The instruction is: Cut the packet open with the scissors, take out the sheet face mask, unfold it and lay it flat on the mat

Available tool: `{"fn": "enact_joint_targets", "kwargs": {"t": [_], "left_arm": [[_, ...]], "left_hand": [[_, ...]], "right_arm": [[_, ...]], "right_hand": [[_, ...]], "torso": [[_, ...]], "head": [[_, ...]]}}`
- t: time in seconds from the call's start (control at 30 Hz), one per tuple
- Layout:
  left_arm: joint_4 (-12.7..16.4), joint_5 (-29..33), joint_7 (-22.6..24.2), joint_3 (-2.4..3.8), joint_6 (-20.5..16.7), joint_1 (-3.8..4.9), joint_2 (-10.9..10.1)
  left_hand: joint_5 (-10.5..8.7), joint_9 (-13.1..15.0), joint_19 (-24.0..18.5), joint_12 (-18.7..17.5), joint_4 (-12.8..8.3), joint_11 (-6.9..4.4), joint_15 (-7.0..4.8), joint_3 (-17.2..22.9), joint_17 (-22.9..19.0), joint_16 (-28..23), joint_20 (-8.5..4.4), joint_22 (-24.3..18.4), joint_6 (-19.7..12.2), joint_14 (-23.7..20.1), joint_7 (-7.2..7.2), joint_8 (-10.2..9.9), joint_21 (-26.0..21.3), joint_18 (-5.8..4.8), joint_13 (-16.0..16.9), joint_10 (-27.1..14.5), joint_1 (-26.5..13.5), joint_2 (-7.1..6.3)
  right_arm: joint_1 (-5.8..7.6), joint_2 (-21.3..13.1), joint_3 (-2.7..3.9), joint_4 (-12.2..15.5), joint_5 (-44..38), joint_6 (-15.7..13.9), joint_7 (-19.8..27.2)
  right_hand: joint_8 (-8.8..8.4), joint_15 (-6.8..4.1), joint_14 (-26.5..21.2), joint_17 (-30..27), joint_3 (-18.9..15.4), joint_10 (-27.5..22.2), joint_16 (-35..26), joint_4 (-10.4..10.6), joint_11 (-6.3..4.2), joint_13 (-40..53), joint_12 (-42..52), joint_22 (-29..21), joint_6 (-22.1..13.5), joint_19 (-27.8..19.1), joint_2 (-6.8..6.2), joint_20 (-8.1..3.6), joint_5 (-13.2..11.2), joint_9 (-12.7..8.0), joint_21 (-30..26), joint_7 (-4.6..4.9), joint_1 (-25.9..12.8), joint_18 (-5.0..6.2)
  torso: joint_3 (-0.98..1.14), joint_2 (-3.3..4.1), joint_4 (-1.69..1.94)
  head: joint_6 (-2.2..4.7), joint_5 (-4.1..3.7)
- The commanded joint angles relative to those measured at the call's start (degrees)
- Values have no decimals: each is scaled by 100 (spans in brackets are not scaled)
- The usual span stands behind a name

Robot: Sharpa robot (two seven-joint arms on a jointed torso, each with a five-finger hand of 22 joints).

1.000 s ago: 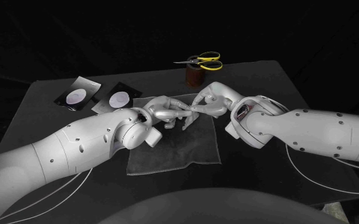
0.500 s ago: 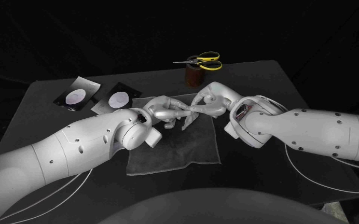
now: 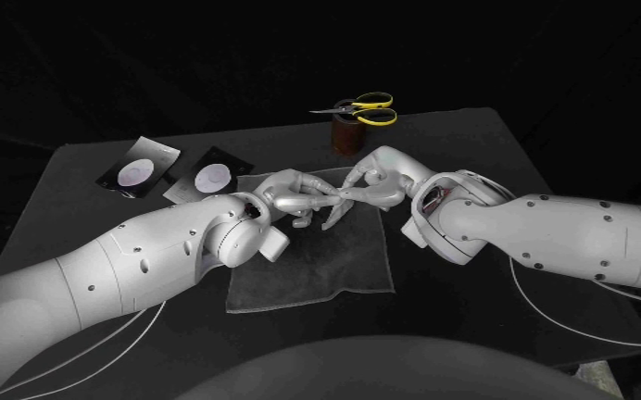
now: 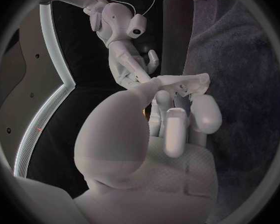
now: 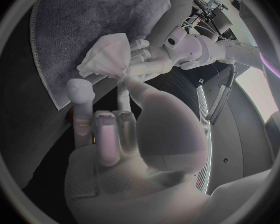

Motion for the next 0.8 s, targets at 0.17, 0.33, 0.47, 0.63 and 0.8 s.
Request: {"fn": "enact_joint_targets", "kwargs": {"t": [0.17, 0.33, 0.47, 0.63, 0.8], "left_arm": [[5, 92, 110, 8, -33, 4, 21], [4, 177, 103, 8, -86, 4, 19], [11, 315, 97, 8, -111, 4, 4], [18, 443, 104, 8, -113, 4, -22], [30, 530, 108, 8, -82, 4, -48]], "left_hand": [[-4, 109, 25, 47, -95, -2, -51, 103, 711, 38, -48, 46, 57, 206, 16, 110, 39, -51, 170, 206, 46, 77], [-3, 163, 41, 63, -96, -6, -56, 216, 721, 41, -56, 70, 43, 213, 8, 165, 52, -56, 253, 298, 9, 92], [-5, 196, 47, 54, -82, -9, -59, 295, 720, 42, -60, 80, 11, 214, 2, 196, 58, -58, 246, 301, -37, 98], [-5, 228, 41, 57, -73, -12, -61, 367, 710, 40, -63, 74, -16, 209, -6, 230, 56, -57, 259, 304, -76, 99], [-5, 248, 38, 60, -72, -15, -63, 410, 702, 38, -65, 73, -30, 205, -11, 251, 55, -56, 269, 303, -98, 97]], "right_arm": [[-12, -8, -1, 49, -2, 18, 40], [-14, -20, -1, 42, -1, 18, 37], [-15, -39, -1, 14, -1, 17, 33], [-16, -53, -1, -28, -1, 14, 31], [-15, -64, -1, -59, -2, 14, 30]], "right_hand": [[168, -26, 597, 1504, 90, 567, 21, -38, -24, 1423, 13, 28, 56, 28, 101, -20, 18, 149, 19, -44, 10, 64], [168, -26, 597, 1504, 90, 567, 21, -38, -24, 1423, 13, 28, 56, 28, 101, -20, 18, 149, 19, -44, 10, 64], [172, -26, 597, 1504, 96, 568, 21, -40, -24, 1424, 15, 35, 54, 33, 100, -20, 18, 152, 41, -44, 7, 60], [172, -26, 597, 1504, 96, 568, 21, -40, -24, 1424, 15, 35, 54, 33, 100, -20, 18, 152, 41, -44, 7, 60], [172, -26, 597, 1504, 96, 568, 21, -40, -24, 1424, 15, 35, 54, 33, 100, -20, 18, 152, 41, -44, 7, 60]], "torso": [[4, -1, -1], [1, 1, -1], [1, 1, -2], [-2, 0, -2], [-3, 1, 3]], "head": [[0, 5], [0, 4], [0, 0], [0, 1], [0, -7]]}}
